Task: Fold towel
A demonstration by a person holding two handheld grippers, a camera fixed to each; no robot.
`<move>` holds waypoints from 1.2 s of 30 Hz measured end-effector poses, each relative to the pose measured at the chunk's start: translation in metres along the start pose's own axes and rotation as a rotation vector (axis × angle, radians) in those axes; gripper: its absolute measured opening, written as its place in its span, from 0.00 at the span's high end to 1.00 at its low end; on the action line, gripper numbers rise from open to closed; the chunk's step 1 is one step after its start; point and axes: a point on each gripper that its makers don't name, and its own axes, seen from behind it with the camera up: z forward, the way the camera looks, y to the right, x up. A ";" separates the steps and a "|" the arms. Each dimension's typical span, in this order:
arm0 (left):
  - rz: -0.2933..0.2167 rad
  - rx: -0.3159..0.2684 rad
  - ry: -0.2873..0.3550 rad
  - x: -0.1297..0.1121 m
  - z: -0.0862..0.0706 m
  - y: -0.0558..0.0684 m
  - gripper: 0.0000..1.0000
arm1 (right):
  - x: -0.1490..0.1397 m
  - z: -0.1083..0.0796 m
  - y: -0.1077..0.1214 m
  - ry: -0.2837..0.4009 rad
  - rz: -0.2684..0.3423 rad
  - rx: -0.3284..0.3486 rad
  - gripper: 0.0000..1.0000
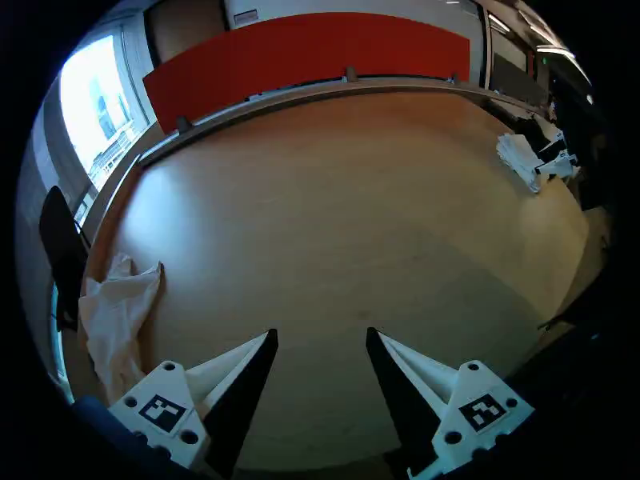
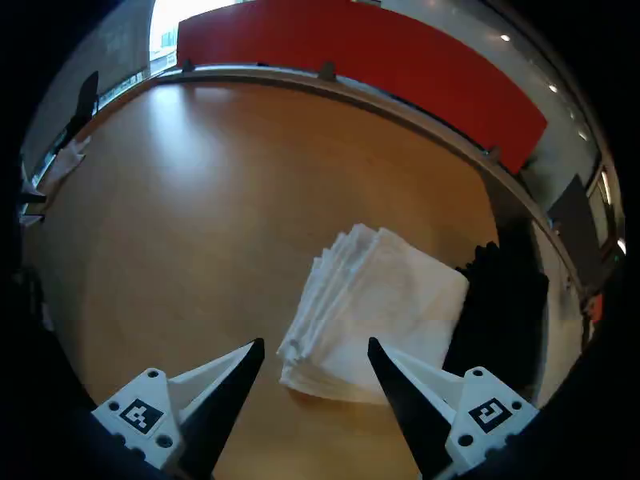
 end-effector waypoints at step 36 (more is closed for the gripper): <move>-0.028 0.017 0.031 0.012 0.002 -0.010 0.19 | 0.006 -0.029 0.047 0.113 0.329 -0.110 0.00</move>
